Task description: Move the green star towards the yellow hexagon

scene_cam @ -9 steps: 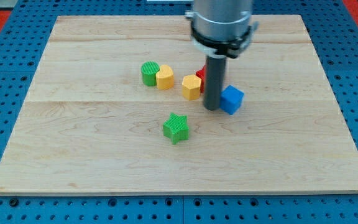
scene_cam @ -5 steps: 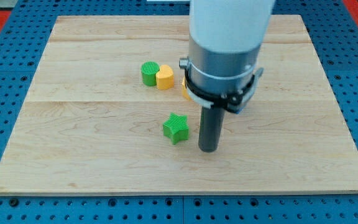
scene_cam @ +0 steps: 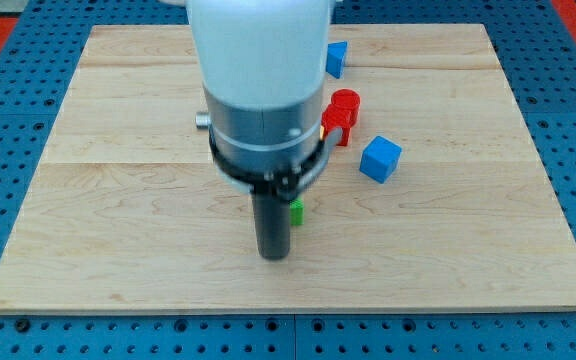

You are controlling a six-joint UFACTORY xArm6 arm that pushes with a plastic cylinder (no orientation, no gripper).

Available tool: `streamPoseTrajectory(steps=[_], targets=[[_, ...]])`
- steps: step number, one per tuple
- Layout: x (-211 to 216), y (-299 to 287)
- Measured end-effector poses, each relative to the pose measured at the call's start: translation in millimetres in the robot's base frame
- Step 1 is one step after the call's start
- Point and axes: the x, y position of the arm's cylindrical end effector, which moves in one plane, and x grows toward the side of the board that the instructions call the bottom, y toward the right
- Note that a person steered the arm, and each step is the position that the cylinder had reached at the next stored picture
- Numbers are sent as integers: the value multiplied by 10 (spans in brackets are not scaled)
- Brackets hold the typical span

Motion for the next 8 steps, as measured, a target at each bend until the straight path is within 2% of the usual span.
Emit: streamPoseTrajectory(steps=[1, 4, 6, 7, 8], targets=[[-182, 114], [-178, 481], [-98, -135], [-173, -162], [67, -60]])
